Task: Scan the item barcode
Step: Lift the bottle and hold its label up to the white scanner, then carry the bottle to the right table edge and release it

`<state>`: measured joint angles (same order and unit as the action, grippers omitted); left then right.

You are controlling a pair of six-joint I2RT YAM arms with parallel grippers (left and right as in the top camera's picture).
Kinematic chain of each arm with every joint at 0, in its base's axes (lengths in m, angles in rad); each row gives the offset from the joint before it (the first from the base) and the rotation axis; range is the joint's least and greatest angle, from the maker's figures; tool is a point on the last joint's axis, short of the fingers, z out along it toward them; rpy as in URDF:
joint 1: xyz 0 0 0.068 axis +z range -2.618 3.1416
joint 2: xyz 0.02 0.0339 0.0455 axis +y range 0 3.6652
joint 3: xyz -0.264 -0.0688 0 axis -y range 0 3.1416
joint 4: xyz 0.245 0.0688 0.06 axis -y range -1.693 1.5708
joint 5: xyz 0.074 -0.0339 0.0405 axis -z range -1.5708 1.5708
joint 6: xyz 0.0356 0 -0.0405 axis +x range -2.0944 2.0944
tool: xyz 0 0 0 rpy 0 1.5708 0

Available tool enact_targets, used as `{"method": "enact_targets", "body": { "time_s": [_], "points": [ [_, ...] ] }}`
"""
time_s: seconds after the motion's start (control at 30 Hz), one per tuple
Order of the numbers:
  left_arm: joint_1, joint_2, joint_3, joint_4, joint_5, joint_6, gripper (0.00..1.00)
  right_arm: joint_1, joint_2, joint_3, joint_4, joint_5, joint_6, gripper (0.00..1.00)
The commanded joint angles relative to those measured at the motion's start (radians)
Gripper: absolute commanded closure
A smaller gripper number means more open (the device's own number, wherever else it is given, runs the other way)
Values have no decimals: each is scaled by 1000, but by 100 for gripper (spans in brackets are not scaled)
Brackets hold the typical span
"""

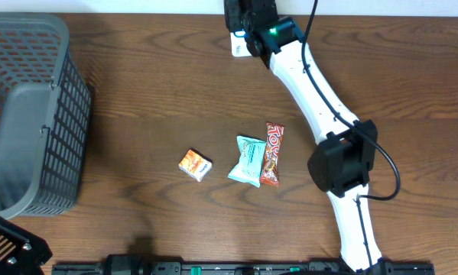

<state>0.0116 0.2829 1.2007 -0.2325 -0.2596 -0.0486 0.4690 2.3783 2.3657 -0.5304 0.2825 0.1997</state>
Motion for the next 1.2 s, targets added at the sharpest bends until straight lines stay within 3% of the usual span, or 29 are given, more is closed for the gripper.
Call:
{"method": "enact_targets", "body": {
  "time_s": [0.0,0.3,0.63,0.97,1.17],
  "points": [
    [2,-13,-6,2,17,-18,2,-1,27,8,59,74,-50,55],
    [2,-13,-6,2,17,-18,2,-19,120,8,197,83,-82,57],
    [2,-13,-6,2,17,-18,2,-37,144,8,232,109,-93,57],
    [2,-13,-6,3,17,-18,2,-45,124,8,223,109,-138,58],
    [2,-13,-6,3,17,-18,2,-40,13,8,81,109,-149,56]
  ]
}}
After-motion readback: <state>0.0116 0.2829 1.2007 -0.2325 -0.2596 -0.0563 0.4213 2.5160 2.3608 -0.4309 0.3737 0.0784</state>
